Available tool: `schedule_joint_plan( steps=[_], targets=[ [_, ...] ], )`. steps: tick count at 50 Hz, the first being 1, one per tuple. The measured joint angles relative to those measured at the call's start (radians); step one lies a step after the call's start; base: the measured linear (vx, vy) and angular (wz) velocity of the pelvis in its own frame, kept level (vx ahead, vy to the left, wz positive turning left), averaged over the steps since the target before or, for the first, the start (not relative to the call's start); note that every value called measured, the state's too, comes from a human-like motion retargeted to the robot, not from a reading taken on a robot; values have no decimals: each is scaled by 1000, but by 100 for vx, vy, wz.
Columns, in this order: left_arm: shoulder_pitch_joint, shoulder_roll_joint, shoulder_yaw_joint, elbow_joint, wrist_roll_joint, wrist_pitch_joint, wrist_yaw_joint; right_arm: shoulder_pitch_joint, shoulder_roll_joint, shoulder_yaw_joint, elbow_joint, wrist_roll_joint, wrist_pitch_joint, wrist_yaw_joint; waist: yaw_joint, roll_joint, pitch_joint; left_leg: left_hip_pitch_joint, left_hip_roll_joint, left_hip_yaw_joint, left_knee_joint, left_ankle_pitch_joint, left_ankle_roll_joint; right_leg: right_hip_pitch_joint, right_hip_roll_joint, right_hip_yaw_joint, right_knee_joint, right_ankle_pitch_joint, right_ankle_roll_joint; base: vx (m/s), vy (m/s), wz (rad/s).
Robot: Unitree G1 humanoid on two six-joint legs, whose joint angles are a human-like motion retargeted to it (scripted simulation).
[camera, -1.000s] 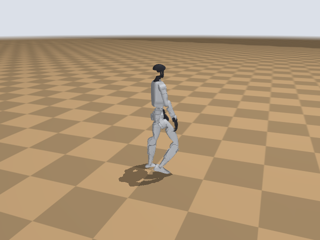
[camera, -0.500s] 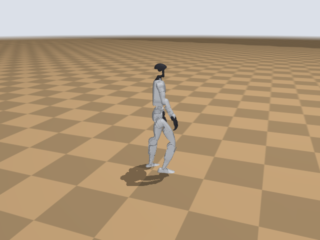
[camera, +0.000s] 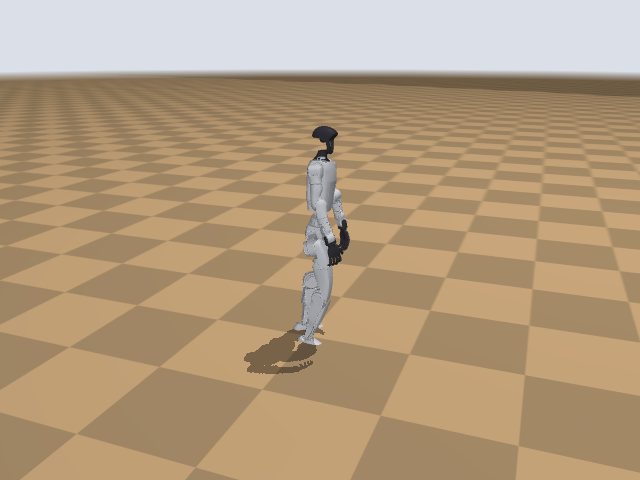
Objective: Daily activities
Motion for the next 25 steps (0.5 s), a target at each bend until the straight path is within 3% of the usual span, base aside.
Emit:
schedule_joint_plan(
  steps=[13,25],
  targets=[
    [50,-4,59,39,-84,25,-81,78,-70,-141,43,121,30,7,8,38,-30,-12,28,18,39,128,-2,75,53,53,-192,134,12,7,-5,-32],
    [93,-30,100,73,-151,46,-145,117,-99,-235,46,196,56,12,-9,52,-74,-60,21,-11,55,292,-8,35,46,99,-190,221,23,2,-1,-8]
  ],
)
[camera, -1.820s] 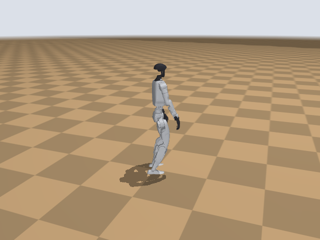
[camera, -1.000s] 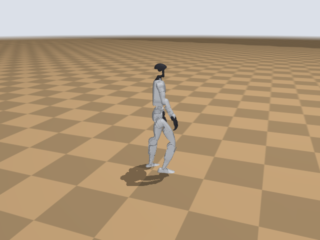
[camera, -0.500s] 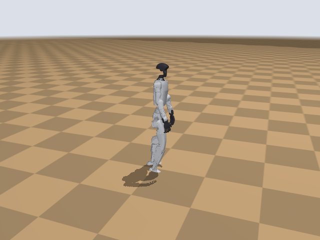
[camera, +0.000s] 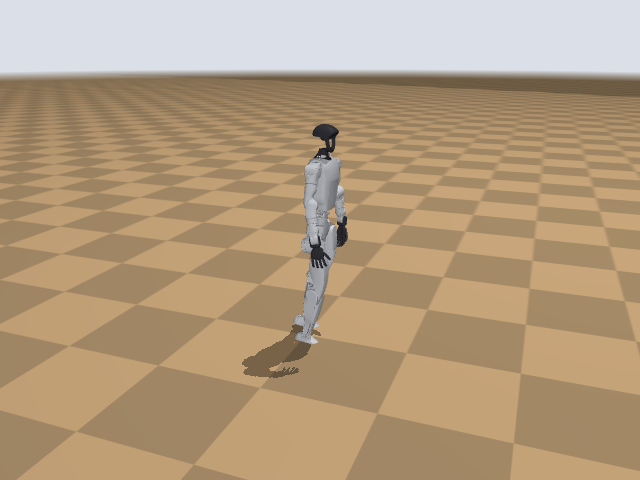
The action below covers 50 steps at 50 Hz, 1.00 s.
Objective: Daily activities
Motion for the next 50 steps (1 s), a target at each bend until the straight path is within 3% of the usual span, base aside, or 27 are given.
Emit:
schedule_joint_plan(
  steps=[11,21,29,36,39,42,46,50],
  targets=[
    [32,-19,25,-6,-40,18,-37,13,-8,-48,-37,39,19,2,-17,-3,-38,-36,-31,-1,-29,109,11,-94,-27,30,96,6,17,0,0,0],
    [43,-10,36,-36,-71,26,-21,22,-9,-53,-90,84,19,-7,-28,-16,-73,-140,-38,0,24,133,24,-205,-45,54,161,0,28,0,0,0],
    [3,46,21,-73,-59,22,-19,12,-15,-41,-123,89,6,5,-46,-30,-103,-253,-15,15,90,143,-4,-286,-52,48,188,-21,31,0,0,0],
    [-21,72,27,-63,-81,18,-19,8,-38,-45,-136,66,0,-6,-68,-42,-130,-377,31,17,203,184,-57,-352,-50,19,199,54,29,-4,-2,3],
    [-34,81,29,-62,-88,19,-9,11,-40,-48,-143,58,-6,-21,-71,-40,-142,-458,76,20,335,129,-63,-380,-44,-5,202,81,17,-7,-4,5],
    [-49,90,31,-72,-93,22,4,14,-43,-54,-150,52,-14,-42,-63,-28,-145,-549,167,39,567,-11,-33,-396,-25,-54,205,79,-14,-7,-4,-12],
    [-66,92,29,-91,-81,28,10,23,-57,-66,-150,35,-21,-65,-23,21,-127,-635,335,27,890,-230,22,-377,51,-117,191,11,-63,-7,-2,-48],
    [-75,91,16,-94,-51,30,-1,21,-64,-71,-142,2,-24,-68,26,83,-97,-656,450,-13,1044,-368,41,-326,136,-141,143,-56,-87,-2,0,-51]
  ],
)
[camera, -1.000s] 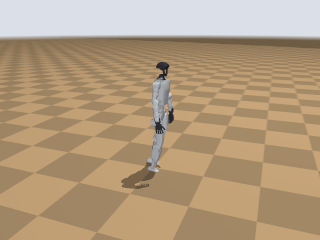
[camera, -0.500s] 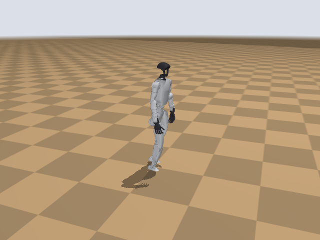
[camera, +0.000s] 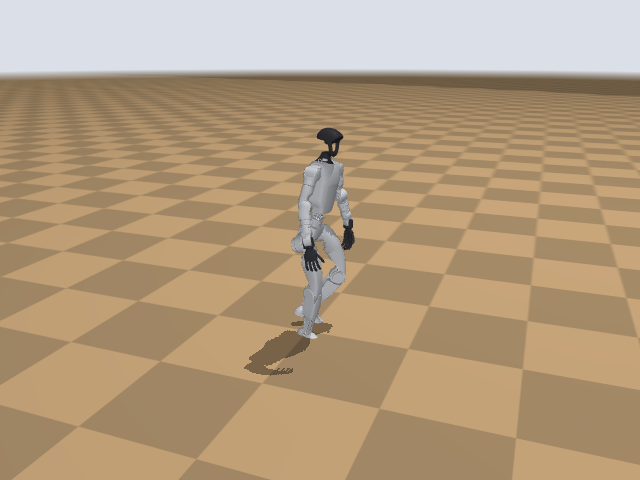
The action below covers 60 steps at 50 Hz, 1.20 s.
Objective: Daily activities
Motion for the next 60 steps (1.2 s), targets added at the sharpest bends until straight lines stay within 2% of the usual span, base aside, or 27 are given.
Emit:
schedule_joint_plan(
  steps=[2,3,5,7,8,15,27,38,45,50,53,56,60],
  targets=[
    [-16,-6,-8,5,12,-4,-13,-14,-11,-7,13,-19,-1,6,22,31,40,39,20,-29,-11,-34,-17,112,47,-2,-142,48,-1,4,3,-32],
    [-11,-9,-10,5,15,-6,-15,-11,-11,-3,17,-25,0,7,29,43,39,41,30,-33,-19,-43,-19,111,58,-3,-141,51,-1,3,5,-19],
    [-10,-19,-15,7,19,-12,-24,-17,-22,-1,32,-35,2,14,25,43,42,79,-15,-34,-98,-38,-33,165,49,6,-224,85,10,6,6,3],
    [2,-27,-18,7,21,-15,-24,-12,-20,5,41,-41,4,16,31,57,36,89,-19,-40,-143,-33,-42,166,55,9,-228,98,14,7,6,1],
    [4,-32,-20,8,22,-18,-25,-15,-26,6,48,-42,5,19,21,46,33,116,-61,-32,-205,-17,-46,187,34,15,-259,109,23,9,7,17],
    [39,-60,-36,6,30,-27,-13,-16,-19,20,59,-40,7,21,28,74,11,146,-88,-30,-305,12,-59,170,28,26,-236,122,41,6,7,-9],
    [65,-86,-59,4,40,-37,21,-40,-27,52,29,-44,4,19,15,46,-6,215,-193,-1,-459,107,-40,135,-41,63,-168,124,71,2,3,-1],
    [75,-77,-73,9,67,-44,50,-52,-23,87,12,-65,-1,22,0,0,0,294,-276,16,-580,171,-17,109,-94,90,-63,64,85,0,0,0],
    [68,-45,-76,2,99,-52,75,-62,-10,96,0,-86,-9,15,-3,-34,19,356,-317,30,-639,144,-13,122,-123,92,3,-74,70,0,-6,-2],
    [67,-22,-73,-5,126,-58,89,-70,3,109,-3,-118,-16,13,10,-50,53,359,-301,22,-555,122,-3,141,-127,103,47,-135,47,0,-10,-12],
    [70,-10,-79,-19,146,-63,100,-80,4,127,-13,-141,-23,5,35,-48,85,292,-239,-12,-392,137,-10,156,-105,114,68,-160,25,0,-11,-33],
    [75,-2,-93,-38,172,-68,112,-95,4,152,-33,-163,-31,-8,81,-23,115,175,-195,-110,-218,-2,-4,160,-51,125,89,-173,6,-1,-7,-62],
    [80,1,-111,-62,201,-82,125,-113,-3,180,-69,-185,-44,-25,146,25,138,39,-141,-168,-89,-57,-6,168,20,129,85,-174,-7,6,-5,-47]
  ],
)
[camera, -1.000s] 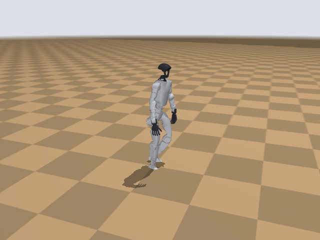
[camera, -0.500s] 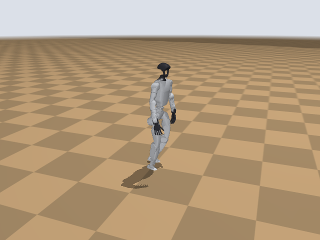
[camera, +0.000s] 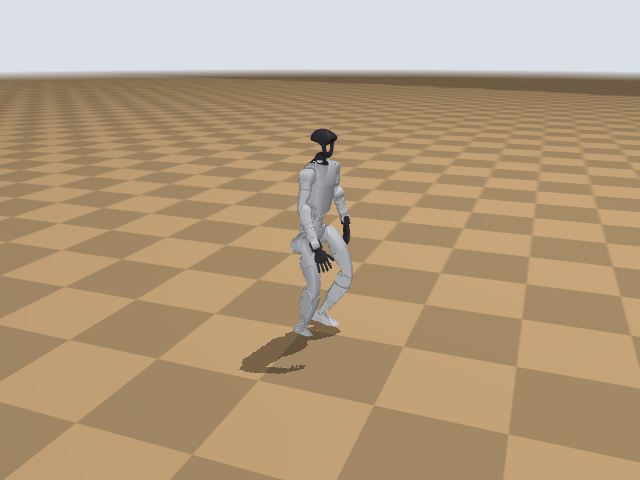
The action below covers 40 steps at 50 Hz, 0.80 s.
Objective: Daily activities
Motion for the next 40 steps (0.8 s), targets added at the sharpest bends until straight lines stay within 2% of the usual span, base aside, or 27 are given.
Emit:
schedule_joint_plan(
  steps=[3,6,8,10,13,18,25,29,34,37,40],
  targets=[
    [1,-2,-11,-13,10,-14,5,-13,-8,11,-29,-8,-8,-9,41,23,-6,-80,-15,-27,-79,29,-28,38,35,7,-112,48,-1,12,-4,-26],
    [15,-8,-19,-23,17,-26,9,-20,-11,26,-52,-17,-17,-14,50,13,-23,-118,-96,-33,-278,147,-64,51,18,14,-177,74,1,14,-3,3],
    [30,-16,-24,-31,21,-31,14,-20,-6,40,-66,-25,-24,-18,62,22,-30,-153,-118,-51,-351,215,-93,45,28,16,-168,72,-4,12,-1,-19],
    [35,-19,-26,-47,23,-34,14,-27,-9,51,-82,-35,-28,-16,57,7,-49,-133,-183,-56,-550,340,-120,62,10,21,-234,94,-5,15,0,1],
    [46,-24,-28,-53,25,-36,20,-25,-3,72,-98,-51,-36,-16,68,19,-65,-173,-187,-76,-583,374,-137,53,27,25,-204,72,-14,14,2,-22],
    [55,-25,-27,-50,28,-32,24,-28,-2,102,-114,-78,-40,-10,72,14,-88,-174,-198,-82,-612,355,-122,67,34,43,-169,23,-15,21,4,-21],
    [53,-24,-13,-36,6,-26,39,-6,-6,113,-92,-110,-33,-14,53,-23,-87,-124,-219,-61,-523,224,-59,90,-6,43,-20,-67,2,29,8,-11],
    [46,-29,-9,-29,-22,-20,55,18,-15,107,-70,-122,-21,-14,18,-57,-74,-52,-273,-47,-538,179,-35,62,-76,24,167,-66,33,31,10,9],
    [25,-34,-23,-25,-31,-7,67,41,-33,103,-66,-121,-5,-1,-52,-118,-47,89,-395,-23,-667,178,3,-36,-225,1,508,3,64,29,10,27],
    [3,-33,-40,-25,-18,1,78,45,-40,100,-74,-112,2,3,-98,-150,-30,177,-463,-19,-767,184,17,-110,-295,12,651,-18,68,27,8,32],
    [-23,-32,-60,-23,-3,8,93,44,-37,98,-79,-102,7,1,-137,-166,-16,257,-504,-23,-853,185,17,-178,-333,24,694,-71,60,26,5,26]
  ],
)
